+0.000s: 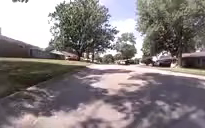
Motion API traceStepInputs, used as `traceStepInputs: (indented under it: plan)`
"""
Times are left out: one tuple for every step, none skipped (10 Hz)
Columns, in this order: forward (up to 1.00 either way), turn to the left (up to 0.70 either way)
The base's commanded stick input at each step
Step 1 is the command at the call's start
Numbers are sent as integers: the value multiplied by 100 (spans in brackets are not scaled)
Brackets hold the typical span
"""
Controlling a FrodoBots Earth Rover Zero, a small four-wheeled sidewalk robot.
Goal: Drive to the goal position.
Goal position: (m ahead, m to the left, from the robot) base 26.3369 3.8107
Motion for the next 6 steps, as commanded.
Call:
traceStepInputs:
  plan:
    - [100, 0]
    - [100, 0]
    - [100, 0]
    - [100, 0]
    - [100, -7]
    - [100, -35]
